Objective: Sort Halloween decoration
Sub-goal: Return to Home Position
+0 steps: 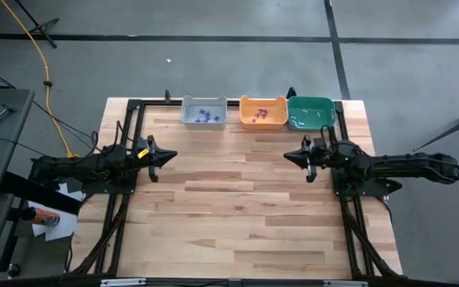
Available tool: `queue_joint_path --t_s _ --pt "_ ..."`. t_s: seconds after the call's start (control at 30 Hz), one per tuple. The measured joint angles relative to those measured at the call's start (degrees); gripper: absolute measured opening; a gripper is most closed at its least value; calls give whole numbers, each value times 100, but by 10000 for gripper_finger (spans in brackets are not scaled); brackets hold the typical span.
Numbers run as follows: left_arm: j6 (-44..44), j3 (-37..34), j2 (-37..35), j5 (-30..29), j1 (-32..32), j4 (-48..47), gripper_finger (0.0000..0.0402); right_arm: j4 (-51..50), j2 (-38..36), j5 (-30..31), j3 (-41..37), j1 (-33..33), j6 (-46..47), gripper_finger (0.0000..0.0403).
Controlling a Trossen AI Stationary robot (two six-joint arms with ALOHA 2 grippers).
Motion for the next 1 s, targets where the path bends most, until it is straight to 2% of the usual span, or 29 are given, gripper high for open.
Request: queue_joint_path --t_s 0.2,0.33,0.63,0.9,1.0 --pt "1 -2 -52 0 -1 0 1 -882 -1 0 -2 0 24 0" --pt "1 -4 -351 0 -44 28 1 -1488 -40 0 -2 0 24 0" --pt "2 -7 -335 -4 -46 171 1 -3743 -1865 24 -4 8 29 0" --pt "2 -7 -335 -20 -46 170 1 -3710 -3451 114 -2 6 25 0" --pt "2 -7 -335 -20 -46 168 1 -3408 -3489 149 -32 29 25 0"
